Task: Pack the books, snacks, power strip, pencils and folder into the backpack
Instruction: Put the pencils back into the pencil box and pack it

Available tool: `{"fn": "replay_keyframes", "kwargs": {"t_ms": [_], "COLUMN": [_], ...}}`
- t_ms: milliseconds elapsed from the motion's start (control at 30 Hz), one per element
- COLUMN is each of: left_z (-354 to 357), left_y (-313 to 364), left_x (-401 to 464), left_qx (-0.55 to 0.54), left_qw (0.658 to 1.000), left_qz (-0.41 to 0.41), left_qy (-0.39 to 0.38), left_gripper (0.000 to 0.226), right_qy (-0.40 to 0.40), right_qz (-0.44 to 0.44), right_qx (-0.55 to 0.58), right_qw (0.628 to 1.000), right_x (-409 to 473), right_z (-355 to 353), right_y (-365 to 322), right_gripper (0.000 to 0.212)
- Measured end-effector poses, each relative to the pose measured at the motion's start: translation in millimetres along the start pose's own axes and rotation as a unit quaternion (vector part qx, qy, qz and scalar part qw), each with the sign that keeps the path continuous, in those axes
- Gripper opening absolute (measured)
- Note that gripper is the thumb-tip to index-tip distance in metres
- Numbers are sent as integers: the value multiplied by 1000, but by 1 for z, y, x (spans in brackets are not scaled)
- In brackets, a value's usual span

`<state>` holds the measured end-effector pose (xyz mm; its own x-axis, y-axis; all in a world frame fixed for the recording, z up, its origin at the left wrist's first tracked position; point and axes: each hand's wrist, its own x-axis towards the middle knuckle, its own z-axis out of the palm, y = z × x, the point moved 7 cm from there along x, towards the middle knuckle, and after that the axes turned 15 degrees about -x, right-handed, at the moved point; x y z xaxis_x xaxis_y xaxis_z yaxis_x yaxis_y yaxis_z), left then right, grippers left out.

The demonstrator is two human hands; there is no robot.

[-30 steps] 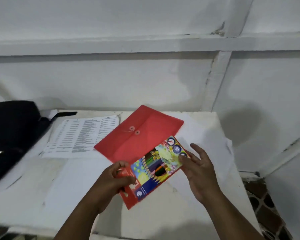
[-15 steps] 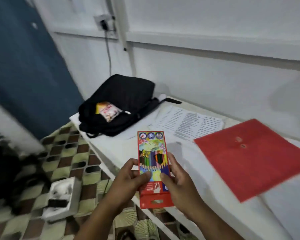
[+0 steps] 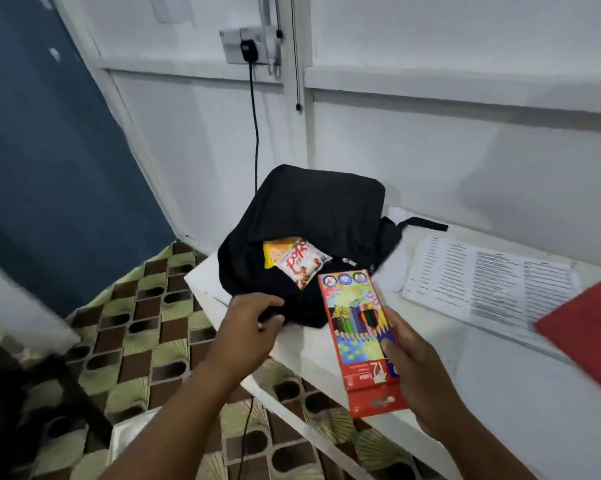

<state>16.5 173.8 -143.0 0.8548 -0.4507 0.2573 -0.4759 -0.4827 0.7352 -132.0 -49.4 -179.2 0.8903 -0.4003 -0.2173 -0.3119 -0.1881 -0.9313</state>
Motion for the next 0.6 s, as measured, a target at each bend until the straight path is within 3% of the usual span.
{"fn": "replay_keyframes", "kwargs": {"t_ms": [200,333,400,500,600], "left_z": [15,52,57,49,30], "left_y": [-31,-49,-55,-47,-41], "left_x": [76,93,97,98,103], "left_qx": [91,173,183,100,57], "left_qw": [986,961,959,979,991], "left_qz": [74,30,31,74,71], "left_qy": [-115,-216,-213,-163,-99], "left_gripper": [33,52,42,12,14], "right_qy": [70,68,55,43,46], "right_qz": [34,24,20,15,3], "right_qx": [-4,1,-13,-14,-19], "right_qw": [997,997,998,999,999], "right_x": [18,35,45,54,59], "right_z": [7,1,0,2,3], "right_y": [-7,-24,-30,-39,-45], "right_gripper": [39,42,41,44,48]}}
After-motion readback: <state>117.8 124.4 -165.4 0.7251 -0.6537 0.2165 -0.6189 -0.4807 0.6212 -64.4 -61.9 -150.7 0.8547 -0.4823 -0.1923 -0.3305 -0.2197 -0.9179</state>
